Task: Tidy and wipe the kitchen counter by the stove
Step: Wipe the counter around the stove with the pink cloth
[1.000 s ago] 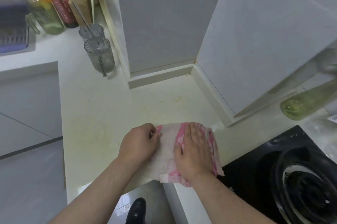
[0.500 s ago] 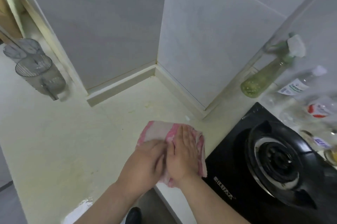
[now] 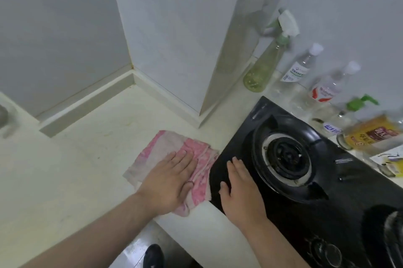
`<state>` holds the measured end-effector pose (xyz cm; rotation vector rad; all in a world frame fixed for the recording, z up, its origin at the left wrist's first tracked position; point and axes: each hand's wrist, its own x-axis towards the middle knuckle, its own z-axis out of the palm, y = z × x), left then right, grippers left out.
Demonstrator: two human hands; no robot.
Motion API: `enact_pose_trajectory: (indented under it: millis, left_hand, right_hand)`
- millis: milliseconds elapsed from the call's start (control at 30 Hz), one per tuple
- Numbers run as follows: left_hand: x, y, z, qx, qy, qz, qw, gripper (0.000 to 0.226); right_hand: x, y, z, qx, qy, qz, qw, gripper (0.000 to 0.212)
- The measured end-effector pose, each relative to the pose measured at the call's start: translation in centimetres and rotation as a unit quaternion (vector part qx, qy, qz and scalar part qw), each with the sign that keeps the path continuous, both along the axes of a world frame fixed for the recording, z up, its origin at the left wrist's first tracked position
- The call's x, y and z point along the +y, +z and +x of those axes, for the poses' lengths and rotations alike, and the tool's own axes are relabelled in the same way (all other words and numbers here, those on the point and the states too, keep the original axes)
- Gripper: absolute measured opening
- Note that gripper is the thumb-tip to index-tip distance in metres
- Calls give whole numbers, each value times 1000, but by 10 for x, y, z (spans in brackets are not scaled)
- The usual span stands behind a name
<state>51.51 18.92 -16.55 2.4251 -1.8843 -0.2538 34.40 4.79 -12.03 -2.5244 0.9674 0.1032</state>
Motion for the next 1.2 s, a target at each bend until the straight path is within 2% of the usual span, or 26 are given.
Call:
enact_pose_trajectory:
  millis: [133, 267, 367, 533, 633, 800, 1033, 1133, 1200]
  left_hand:
    - [-8, 4, 6, 4, -74, 34, 997, 64]
    - [-38, 9, 3, 1, -115, 27, 993, 65]
    - [-63, 18, -3, -23, -96, 42, 994, 67]
    - [-99, 19, -5, 21, -72, 41, 996, 74]
    - [-118, 16, -1, 25, -55, 38, 997, 72]
    - [-143, 16, -1, 17, -39, 23, 999, 82]
    - [-136, 15, 0, 37, -33, 16, 999, 79]
    - [-112, 18, -3, 53, -42, 20, 998, 82]
    - [-88, 20, -6, 60, -41, 11, 997, 76]
  right_hand:
    - [-13, -10, -13, -22, -10, -38, 999, 62]
    - [-26, -18, -27, 5, -14, -30, 999, 70]
    - [-30, -23, -32, 15, 6, -30, 999, 72]
    - [-28, -28, -35, -6, 0, -19, 1000, 72]
    - [-30, -28, -34, -4, 1, -10, 1000, 71]
    - [-32, -25, -33, 13, -4, 10, 1000, 73]
    - [-30, -29, -33, 17, -8, -25, 1000, 75]
    - [-30, -31, -32, 12, -14, -35, 999, 77]
    - [-28, -31, -32, 17, -18, -40, 999, 79]
